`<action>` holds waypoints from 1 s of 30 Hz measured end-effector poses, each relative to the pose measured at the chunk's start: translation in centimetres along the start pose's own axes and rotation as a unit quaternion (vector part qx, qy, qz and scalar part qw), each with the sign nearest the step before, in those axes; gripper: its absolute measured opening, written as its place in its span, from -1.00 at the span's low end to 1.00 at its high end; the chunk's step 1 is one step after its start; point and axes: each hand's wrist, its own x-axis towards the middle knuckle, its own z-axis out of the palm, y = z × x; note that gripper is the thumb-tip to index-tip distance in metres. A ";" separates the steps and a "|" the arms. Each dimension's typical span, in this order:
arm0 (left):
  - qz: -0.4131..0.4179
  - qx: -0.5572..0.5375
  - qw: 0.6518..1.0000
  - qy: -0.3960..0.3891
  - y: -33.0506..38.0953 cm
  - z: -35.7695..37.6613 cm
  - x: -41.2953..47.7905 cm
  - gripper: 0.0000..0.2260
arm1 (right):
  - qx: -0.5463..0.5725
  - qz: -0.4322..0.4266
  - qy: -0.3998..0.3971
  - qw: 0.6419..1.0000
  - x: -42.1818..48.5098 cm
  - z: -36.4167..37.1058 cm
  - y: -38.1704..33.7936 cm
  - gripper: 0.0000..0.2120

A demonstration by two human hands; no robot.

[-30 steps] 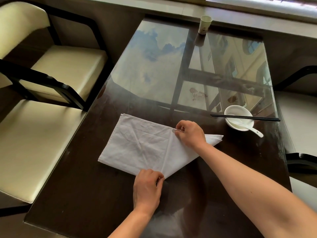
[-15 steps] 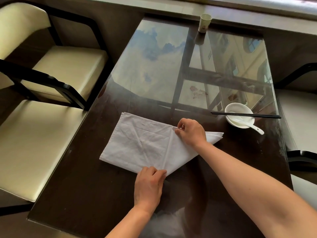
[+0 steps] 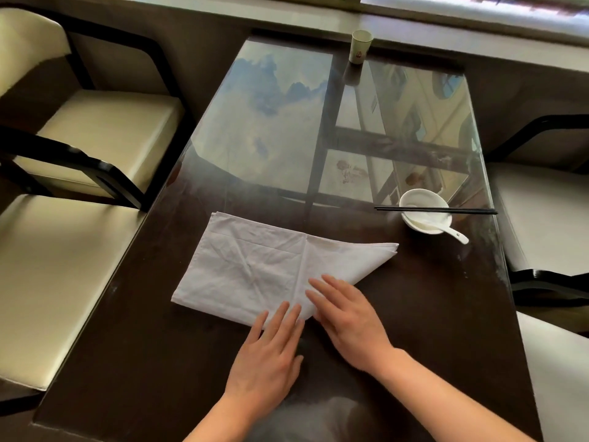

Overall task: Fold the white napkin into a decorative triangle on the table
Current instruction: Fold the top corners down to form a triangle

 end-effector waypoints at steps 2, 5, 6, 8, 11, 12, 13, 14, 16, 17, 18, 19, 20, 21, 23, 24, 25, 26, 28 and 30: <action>0.005 0.007 1.000 -0.030 -0.3 0.0 -0.4 -0.40 | -0.020 -0.039 -0.058 0.997 -2.4 0.6 -0.9 -0.58; 0.001 0.016 0.998 -0.062 -0.5 0.0 -0.7 -0.36 | -0.071 -0.036 -0.134 0.988 -3.9 0.9 -1.3 -0.49; 0.000 0.020 0.997 -0.068 -0.5 0.1 -0.7 -0.36 | -0.081 -0.033 -0.149 0.985 -3.9 0.8 -1.1 -0.47; -0.001 0.026 0.997 -0.074 -0.5 0.2 -0.8 -0.36 | -0.093 -0.030 -0.174 0.980 -3.7 0.5 -0.7 -0.42; -0.002 0.024 0.996 -0.080 -0.6 0.6 -0.9 -0.36 | -0.105 -0.023 -0.194 0.975 -3.1 -0.1 0.5 -0.38; -0.002 0.023 0.996 -0.081 -0.7 0.7 -1.0 -0.35 | -0.108 -0.018 -0.195 0.975 -2.9 -0.2 1.0 -0.38; -0.003 0.021 0.997 -0.080 -0.7 0.8 -1.0 -0.35 | -0.110 -0.015 -0.187 0.976 -2.9 -0.4 1.5 -0.38; -0.003 0.020 0.997 -0.078 -0.7 0.9 -1.0 -0.35 | -0.110 -0.011 -0.173 0.979 -2.9 -0.7 1.9 -0.39; 0.000 0.017 0.997 -0.072 -0.6 0.8 -1.0 -0.35 | -0.107 0.009 -0.120 0.987 -2.5 -1.4 3.1 -0.43; 0.001 0.015 0.998 -0.068 -0.6 0.7 -0.9 -0.36 | -0.104 0.037 -0.080 0.991 -2.1 -2.0 4.0 -0.45; 0.000 0.012 0.998 -0.062 -0.6 0.6 -0.9 -0.36 | -0.096 0.086 -0.037 0.991 -1.5 -2.6 5.0 -0.44; -0.003 0.008 0.998 -0.054 -0.5 0.5 -0.8 -0.37 | -0.087 0.148 -0.003 0.985 -0.8 -3.4 6.3 -0.41; -0.010 0.004 0.999 -0.047 -0.3 0.4 -0.7 -0.38 | -0.086 0.207 0.008 0.975 0.0 -4.2 7.5 -0.39; -0.021 -0.004 0.999 -0.040 -0.1 0.3 -0.6 -0.39 | -0.091 0.246 -0.006 0.965 0.8 -5.0 8.7 -0.37; -0.052 -0.021 0.998 -0.023 0.2 -0.1 -0.2 -0.42 | -0.098 0.264 -0.061 0.958 1.9 -5.7 10.9 -0.37; -0.067 -0.029 0.997 -0.015 0.4 -0.3 0.1 -0.44 | -0.089 0.260 -0.086 0.958 2.3 -5.9 11.7 -0.39; -0.080 -0.038 0.996 -0.006 0.7 -0.5 0.3 -0.47 | -0.073 0.257 -0.099 0.958 2.6 -6.1 12.1 -0.41; -0.093 -0.051 0.994 0.006 0.9 -0.7 0.7 -0.49 | -0.051 0.255 -0.092 0.961 2.7 -6.3 12.4 -0.45; -0.144 -0.096 0.984 0.033 1.4 -1.0 1.5 -0.58 | -0.016 0.257 -0.037 0.966 2.7 -6.6 12.8 -0.54; -0.224 -0.159 0.960 0.052 1.6 -1.5 2.6 -0.59 | 0.011 0.273 0.015 0.962 2.6 -6.9 12.9 -0.59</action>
